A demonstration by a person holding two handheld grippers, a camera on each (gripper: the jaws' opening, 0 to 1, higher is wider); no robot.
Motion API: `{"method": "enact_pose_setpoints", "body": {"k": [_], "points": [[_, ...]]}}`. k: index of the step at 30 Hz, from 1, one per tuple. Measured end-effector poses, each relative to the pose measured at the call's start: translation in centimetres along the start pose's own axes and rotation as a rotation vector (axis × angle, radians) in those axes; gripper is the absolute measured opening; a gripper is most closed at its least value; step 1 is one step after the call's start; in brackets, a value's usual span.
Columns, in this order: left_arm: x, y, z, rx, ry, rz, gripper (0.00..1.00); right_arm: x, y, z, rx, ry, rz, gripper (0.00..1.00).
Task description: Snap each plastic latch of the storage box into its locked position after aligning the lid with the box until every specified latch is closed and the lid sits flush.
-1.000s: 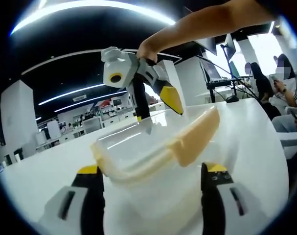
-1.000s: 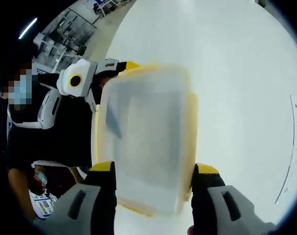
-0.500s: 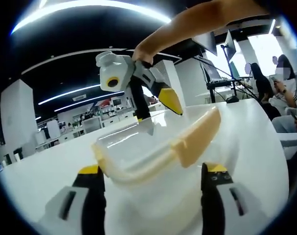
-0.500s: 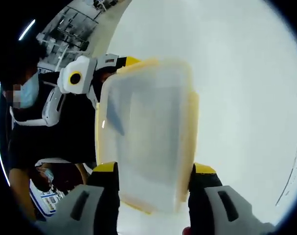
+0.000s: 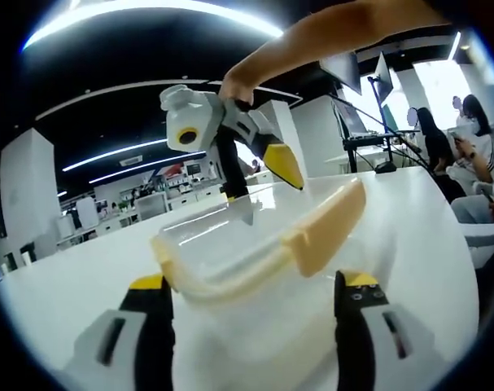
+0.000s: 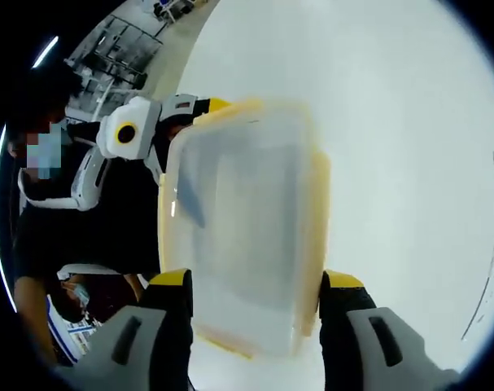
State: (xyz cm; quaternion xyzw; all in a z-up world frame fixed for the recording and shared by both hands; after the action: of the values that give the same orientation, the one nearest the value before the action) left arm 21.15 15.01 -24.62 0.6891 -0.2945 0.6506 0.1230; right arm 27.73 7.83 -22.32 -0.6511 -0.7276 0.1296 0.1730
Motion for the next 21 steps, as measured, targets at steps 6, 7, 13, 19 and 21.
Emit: {"method": "enact_pose_setpoints", "body": {"k": [6,7,13,19,21], "points": [[0.0,0.1,0.0,-0.001,0.002,0.0,0.8,0.9,0.1,-0.3,-0.049,-0.015,-0.116,0.64],[0.0,0.1,0.0,-0.001,0.002,0.0,0.8,1.1,0.2,-0.3,-0.059,-0.019,-0.126,0.65],[0.0,0.3,0.1,-0.002,0.002,0.0,0.8,3.5,0.1,-0.5,-0.088,0.001,-0.2,0.65],[0.0,0.2,-0.1,-0.004,0.003,-0.002,0.8,4.2,0.0,-0.3,-0.111,-0.06,-0.214,0.66],[0.0,0.3,0.0,-0.004,0.003,-0.003,0.8,4.4,-0.1,-0.3,-0.119,-0.078,-0.223,0.66]]}}
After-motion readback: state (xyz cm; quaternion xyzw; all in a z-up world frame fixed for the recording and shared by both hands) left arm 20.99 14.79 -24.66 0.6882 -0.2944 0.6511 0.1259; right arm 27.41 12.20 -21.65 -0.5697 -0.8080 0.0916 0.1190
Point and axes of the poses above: the point that each gripper's makers call its tool centre point, and the gripper's own axes: z roughly forward along the fingers, y roughly to its right, x roughly out of its top, the point moved 2 cm from there along -z, roughly backward along the fingers, and after that the axes turned 2 degrees about -x, right-handed, at the moved point
